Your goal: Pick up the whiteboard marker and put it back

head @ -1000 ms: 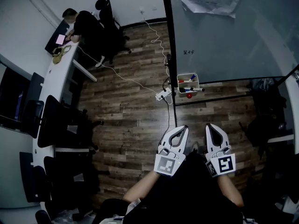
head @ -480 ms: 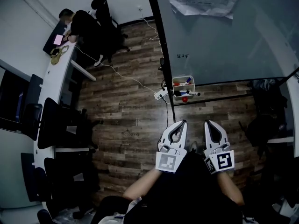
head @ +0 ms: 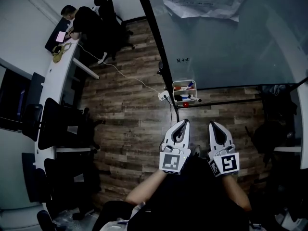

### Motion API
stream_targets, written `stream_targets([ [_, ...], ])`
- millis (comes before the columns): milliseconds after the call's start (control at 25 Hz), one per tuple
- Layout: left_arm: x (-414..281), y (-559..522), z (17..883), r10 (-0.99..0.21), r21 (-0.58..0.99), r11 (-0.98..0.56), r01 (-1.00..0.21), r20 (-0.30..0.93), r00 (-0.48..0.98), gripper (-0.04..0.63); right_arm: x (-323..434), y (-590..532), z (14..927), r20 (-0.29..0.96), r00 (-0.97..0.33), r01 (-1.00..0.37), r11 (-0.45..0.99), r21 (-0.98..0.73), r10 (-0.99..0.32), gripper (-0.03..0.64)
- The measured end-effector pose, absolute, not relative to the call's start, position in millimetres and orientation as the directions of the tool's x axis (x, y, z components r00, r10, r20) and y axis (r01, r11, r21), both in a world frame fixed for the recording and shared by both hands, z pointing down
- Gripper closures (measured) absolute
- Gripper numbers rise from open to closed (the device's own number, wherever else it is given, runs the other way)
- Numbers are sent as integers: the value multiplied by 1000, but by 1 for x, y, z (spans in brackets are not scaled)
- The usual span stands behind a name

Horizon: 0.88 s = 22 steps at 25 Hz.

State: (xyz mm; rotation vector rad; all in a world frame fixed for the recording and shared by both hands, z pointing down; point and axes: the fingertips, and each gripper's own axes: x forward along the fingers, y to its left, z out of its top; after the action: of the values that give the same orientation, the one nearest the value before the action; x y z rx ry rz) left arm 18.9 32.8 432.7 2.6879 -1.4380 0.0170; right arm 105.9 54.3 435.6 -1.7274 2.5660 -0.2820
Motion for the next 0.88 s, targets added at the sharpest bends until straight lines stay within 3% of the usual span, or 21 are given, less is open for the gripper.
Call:
stream_targets([
  [880, 56, 6, 470, -855, 12, -507, -862, 120, 504, 588, 126, 31, 448, 84, -484, -863, 459, -212, -871, 603],
])
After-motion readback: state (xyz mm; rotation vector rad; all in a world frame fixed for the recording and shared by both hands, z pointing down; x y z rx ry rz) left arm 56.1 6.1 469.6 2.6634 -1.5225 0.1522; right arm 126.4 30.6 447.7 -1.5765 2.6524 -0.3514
